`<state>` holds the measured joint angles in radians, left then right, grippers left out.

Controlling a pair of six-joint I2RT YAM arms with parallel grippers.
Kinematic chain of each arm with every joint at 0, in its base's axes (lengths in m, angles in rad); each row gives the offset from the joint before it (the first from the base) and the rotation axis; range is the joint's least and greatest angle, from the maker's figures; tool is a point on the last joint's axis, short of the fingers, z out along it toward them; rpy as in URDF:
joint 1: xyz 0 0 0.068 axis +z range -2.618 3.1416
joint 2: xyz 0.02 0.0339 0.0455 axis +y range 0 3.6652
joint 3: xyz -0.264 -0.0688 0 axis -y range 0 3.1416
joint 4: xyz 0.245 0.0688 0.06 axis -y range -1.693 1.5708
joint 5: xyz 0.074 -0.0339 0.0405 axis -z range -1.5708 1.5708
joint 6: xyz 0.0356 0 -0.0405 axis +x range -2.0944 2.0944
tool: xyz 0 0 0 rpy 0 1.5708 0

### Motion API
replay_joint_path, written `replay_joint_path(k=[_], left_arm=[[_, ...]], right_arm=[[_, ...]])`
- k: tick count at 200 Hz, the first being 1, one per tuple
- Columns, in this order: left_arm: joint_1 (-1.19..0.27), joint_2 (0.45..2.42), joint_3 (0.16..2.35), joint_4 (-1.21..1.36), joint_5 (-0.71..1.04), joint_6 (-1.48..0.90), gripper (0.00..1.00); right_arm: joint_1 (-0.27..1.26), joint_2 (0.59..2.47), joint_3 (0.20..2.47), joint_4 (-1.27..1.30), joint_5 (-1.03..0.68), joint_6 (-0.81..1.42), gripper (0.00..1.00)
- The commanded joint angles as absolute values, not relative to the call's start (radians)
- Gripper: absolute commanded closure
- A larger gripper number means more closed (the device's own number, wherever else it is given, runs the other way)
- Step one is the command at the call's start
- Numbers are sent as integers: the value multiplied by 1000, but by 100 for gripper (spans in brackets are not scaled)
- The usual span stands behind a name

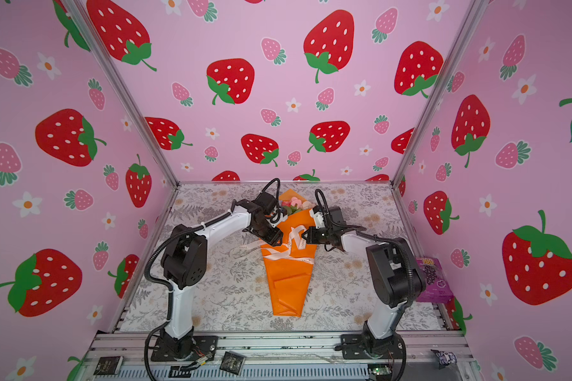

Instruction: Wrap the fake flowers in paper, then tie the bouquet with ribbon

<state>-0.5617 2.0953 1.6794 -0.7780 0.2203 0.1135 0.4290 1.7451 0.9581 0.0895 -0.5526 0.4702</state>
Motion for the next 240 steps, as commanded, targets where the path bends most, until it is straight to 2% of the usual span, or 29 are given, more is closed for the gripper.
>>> replay_joint_path(k=[1,27,48,70,89,102,105,110,145,178,181,192,204,240], left_arm=[[-569,2097,1666,-801,203,165,35],[-571,2121,1683,-803,144,170,35],[-573,2111,1681,-785,144,153,43],[-572,2062,1651,-756,87,114,65],[-563,1998,1599,-727,66,80,89],[-550,1945,1552,-705,62,45,93],[-547,1932,1538,-700,60,37,98],[-540,1910,1517,-691,55,23,100],[-440,1730,1348,-656,-22,-124,100],[-195,1607,1182,-674,-55,-295,100],[-172,1599,1170,-676,-44,-305,97],[-110,1584,1145,-683,-7,-336,68],[-100,1573,1150,-703,1,-344,50],[-175,1533,1170,-699,49,-309,39]], right_arm=[[425,1739,946,107,-571,477,100],[425,1741,943,108,-575,480,100],[426,1740,942,107,-576,480,100],[426,1735,940,107,-575,480,100],[426,1734,937,106,-578,479,100],[426,1733,936,103,-583,476,100],[426,1733,934,102,-585,476,100],[426,1732,933,100,-586,476,100],[429,1717,925,95,-604,468,100],[437,1725,955,49,-622,425,100],[439,1726,958,45,-625,420,100],[443,1734,973,27,-632,409,100],[450,1744,995,1,-633,393,100],[460,1753,1021,-43,-579,369,100]])
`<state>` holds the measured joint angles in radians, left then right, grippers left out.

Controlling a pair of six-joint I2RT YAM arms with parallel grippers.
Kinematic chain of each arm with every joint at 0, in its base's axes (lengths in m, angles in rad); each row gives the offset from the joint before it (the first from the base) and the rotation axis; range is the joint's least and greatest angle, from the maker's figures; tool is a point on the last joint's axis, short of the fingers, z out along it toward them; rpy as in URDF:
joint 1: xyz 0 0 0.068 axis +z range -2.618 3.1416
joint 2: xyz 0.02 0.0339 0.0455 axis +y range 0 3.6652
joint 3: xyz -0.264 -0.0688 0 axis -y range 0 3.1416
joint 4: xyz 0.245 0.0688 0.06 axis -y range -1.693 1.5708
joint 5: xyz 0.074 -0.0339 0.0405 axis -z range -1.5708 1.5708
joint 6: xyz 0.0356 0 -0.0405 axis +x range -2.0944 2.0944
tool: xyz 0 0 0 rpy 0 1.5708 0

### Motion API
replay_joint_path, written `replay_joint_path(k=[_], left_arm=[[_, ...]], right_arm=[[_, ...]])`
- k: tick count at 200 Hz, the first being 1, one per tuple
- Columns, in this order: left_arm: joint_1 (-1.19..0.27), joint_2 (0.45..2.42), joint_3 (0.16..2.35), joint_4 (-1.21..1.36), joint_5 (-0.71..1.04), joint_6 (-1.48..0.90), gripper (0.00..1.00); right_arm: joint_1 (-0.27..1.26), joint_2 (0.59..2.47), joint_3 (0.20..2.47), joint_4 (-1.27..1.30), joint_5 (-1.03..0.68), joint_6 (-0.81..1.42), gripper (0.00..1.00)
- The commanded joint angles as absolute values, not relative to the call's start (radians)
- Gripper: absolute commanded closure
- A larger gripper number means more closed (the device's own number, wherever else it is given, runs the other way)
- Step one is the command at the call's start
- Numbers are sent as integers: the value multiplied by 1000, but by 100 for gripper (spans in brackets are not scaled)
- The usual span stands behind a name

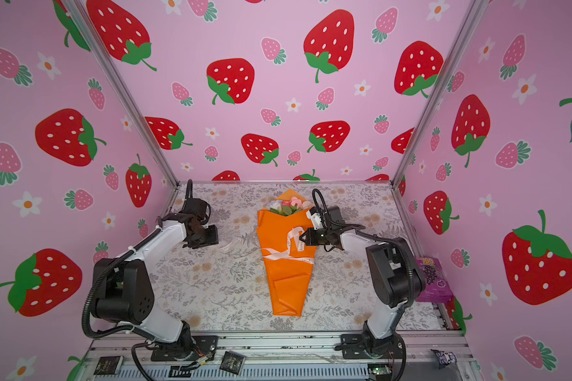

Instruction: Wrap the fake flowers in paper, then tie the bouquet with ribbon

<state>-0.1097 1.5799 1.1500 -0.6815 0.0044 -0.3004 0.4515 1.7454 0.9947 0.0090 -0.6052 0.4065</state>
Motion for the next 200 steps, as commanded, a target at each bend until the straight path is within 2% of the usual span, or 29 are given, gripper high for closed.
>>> replay_joint_path(k=[1,25,38,56,77,105,114,137,200], left_arm=[[-180,1532,1171,-699,46,-308,39],[-282,1518,1173,-662,52,-258,38],[-347,1510,1159,-598,194,-190,38],[-465,1527,1159,-536,249,-90,36],[-580,1623,1257,-614,185,8,37],[-660,1732,1312,-619,144,122,39],[-686,1745,1311,-601,64,162,37],[-701,1762,1278,-523,46,263,33],[-701,1898,1394,-598,77,431,33]], right_arm=[[460,1753,1021,-43,-578,370,100],[460,1741,1022,-46,-545,375,100],[460,1739,1022,-46,-538,375,100],[459,1740,1021,-46,-531,380,100],[458,1741,1016,-44,-532,384,100],[457,1731,1008,-31,-537,390,100],[456,1734,1011,-33,-538,391,100],[456,1738,1011,-31,-543,391,100],[455,1734,996,-12,-548,399,100]])
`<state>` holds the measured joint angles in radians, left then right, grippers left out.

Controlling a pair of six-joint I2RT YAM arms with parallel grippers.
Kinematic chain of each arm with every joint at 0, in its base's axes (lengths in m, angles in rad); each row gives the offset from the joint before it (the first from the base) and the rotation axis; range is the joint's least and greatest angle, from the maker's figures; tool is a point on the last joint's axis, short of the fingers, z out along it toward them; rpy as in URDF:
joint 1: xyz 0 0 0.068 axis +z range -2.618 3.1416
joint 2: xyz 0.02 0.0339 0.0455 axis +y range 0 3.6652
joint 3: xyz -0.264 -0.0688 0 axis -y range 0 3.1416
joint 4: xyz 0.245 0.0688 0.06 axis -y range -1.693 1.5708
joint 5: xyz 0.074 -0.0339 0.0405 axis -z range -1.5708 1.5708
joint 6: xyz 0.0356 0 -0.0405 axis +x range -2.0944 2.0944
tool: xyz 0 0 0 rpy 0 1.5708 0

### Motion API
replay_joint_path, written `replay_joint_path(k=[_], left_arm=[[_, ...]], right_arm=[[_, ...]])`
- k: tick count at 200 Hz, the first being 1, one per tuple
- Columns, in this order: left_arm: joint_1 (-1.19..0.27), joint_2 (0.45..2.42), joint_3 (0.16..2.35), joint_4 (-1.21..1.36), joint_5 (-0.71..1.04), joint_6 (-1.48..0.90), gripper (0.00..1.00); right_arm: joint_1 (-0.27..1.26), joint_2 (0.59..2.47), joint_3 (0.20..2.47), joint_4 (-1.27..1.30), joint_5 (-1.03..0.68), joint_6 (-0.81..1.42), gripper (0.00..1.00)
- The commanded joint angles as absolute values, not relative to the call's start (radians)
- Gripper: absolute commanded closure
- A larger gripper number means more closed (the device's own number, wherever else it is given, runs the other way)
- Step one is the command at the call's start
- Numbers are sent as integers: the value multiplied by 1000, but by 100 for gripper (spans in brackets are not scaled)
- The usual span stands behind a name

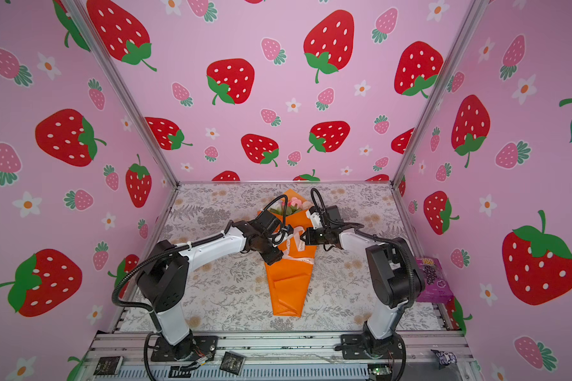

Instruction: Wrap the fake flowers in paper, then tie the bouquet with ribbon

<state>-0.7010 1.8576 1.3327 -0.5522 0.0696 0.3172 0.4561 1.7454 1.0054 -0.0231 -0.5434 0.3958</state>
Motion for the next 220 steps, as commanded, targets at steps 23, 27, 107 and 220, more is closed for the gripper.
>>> replay_joint_path(k=[23,27,107,220], left_arm=[[-701,1939,1418,-636,114,467,34],[-701,1945,1426,-647,109,468,35],[-696,1973,1442,-657,110,517,59],[-699,1786,1328,-602,131,389,100]], right_arm=[[456,1739,988,-5,-551,405,100],[456,1741,988,-5,-552,405,100],[455,1732,977,4,-552,411,100],[454,1764,946,118,-640,481,100]])
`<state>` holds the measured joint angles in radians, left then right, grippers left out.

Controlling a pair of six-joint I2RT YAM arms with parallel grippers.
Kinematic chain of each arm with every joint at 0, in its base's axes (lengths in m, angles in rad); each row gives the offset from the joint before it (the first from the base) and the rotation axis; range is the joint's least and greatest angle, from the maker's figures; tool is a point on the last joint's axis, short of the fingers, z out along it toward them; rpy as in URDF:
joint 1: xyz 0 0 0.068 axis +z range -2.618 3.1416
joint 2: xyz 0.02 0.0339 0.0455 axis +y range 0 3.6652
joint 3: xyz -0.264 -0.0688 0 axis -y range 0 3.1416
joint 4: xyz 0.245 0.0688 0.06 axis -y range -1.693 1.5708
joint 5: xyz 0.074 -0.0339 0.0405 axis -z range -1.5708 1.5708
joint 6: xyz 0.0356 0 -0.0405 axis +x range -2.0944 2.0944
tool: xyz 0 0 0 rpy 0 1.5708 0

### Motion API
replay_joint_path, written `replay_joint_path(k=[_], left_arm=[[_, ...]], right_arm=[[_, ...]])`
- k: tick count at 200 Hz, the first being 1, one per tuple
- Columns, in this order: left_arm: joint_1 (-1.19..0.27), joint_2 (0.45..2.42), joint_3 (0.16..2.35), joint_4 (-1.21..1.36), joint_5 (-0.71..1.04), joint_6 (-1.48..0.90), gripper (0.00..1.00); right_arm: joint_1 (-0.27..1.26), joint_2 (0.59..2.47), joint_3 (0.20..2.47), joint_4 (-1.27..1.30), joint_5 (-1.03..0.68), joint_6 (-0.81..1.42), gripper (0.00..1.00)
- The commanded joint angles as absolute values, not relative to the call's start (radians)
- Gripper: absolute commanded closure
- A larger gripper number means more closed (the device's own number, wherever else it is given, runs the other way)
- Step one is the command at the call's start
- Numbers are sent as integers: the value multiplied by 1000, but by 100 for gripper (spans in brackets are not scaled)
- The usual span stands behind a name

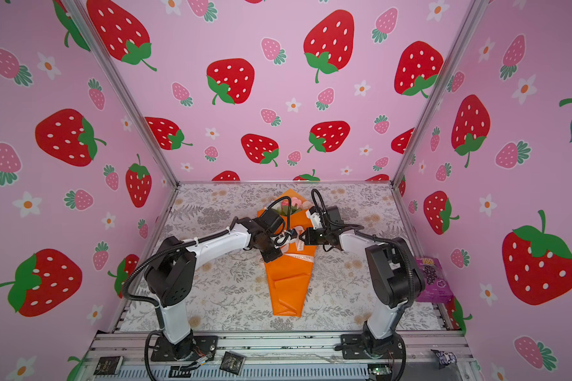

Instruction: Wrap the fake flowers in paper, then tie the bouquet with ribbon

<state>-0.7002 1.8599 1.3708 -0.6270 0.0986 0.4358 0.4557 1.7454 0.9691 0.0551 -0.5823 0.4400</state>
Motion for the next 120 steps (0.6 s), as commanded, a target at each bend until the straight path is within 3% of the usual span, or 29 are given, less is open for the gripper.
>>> replay_joint_path(k=[1,55,120], left_arm=[[-698,1783,1325,-599,131,388,100],[-699,1697,1266,-514,175,328,100],[-699,1689,1259,-479,167,306,100]], right_arm=[[454,1765,945,120,-642,481,100],[473,1823,955,94,-783,430,99],[537,1855,1015,-131,-912,241,96]])
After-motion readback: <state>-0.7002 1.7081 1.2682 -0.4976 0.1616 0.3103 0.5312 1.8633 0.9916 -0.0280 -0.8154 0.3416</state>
